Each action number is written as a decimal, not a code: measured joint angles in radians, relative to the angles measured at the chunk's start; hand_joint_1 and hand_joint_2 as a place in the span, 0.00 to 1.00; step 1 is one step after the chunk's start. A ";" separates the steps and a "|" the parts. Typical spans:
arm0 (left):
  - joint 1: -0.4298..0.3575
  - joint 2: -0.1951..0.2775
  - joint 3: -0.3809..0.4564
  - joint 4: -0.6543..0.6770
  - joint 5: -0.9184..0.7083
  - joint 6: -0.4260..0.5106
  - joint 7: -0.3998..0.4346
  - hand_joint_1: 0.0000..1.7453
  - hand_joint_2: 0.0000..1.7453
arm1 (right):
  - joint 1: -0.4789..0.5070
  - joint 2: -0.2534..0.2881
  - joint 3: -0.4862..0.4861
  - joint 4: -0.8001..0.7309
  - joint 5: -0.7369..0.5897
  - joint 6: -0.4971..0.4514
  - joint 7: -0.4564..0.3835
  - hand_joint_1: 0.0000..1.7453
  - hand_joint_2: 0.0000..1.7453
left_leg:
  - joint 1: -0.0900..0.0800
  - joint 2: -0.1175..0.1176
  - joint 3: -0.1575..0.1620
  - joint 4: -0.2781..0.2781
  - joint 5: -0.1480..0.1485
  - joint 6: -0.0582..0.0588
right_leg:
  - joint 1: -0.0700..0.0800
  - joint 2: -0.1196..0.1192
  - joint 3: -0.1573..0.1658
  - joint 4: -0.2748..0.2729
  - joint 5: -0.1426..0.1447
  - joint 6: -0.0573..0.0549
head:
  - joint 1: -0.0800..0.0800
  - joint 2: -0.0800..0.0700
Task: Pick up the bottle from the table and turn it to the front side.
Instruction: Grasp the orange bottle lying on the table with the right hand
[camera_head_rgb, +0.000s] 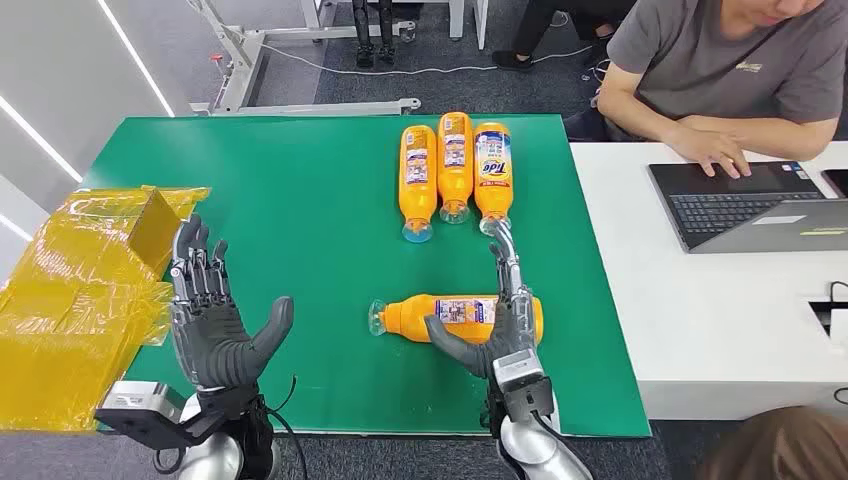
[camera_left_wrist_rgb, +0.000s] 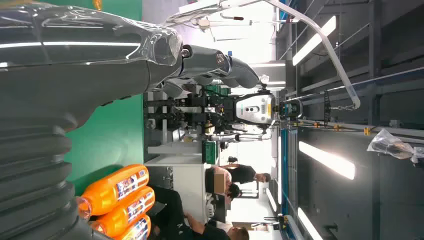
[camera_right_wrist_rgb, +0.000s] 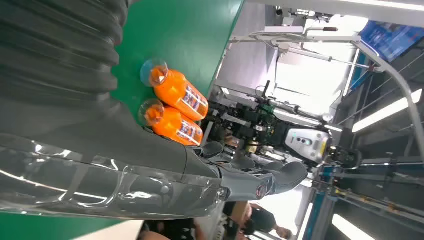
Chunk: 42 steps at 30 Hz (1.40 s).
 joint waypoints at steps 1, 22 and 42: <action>0.000 0.000 0.000 0.000 0.000 0.000 0.000 0.00 1.00 | -0.005 -0.001 0.001 0.001 0.016 -0.002 0.005 0.00 1.00 | 0.000 0.000 0.000 0.000 0.000 0.000 | 0.000 0.000 0.000 0.000 0.000 0.000 | 0.000 0.000; -0.049 0.005 0.000 0.000 0.028 -0.062 0.000 0.00 1.00 | -0.452 -0.068 0.098 0.234 0.616 0.542 0.346 0.00 1.00 | 0.000 0.000 0.001 0.001 0.002 -0.001 | 0.000 0.000 0.000 0.001 0.002 -0.002 | 0.000 0.000; -0.082 -0.003 0.000 0.012 0.059 -0.139 0.000 0.00 1.00 | -0.705 -0.153 0.376 0.696 0.686 0.925 0.262 0.00 1.00 | 0.000 -0.001 0.001 0.002 0.002 0.000 | 0.000 -0.001 0.000 0.001 0.002 -0.001 | 0.000 0.000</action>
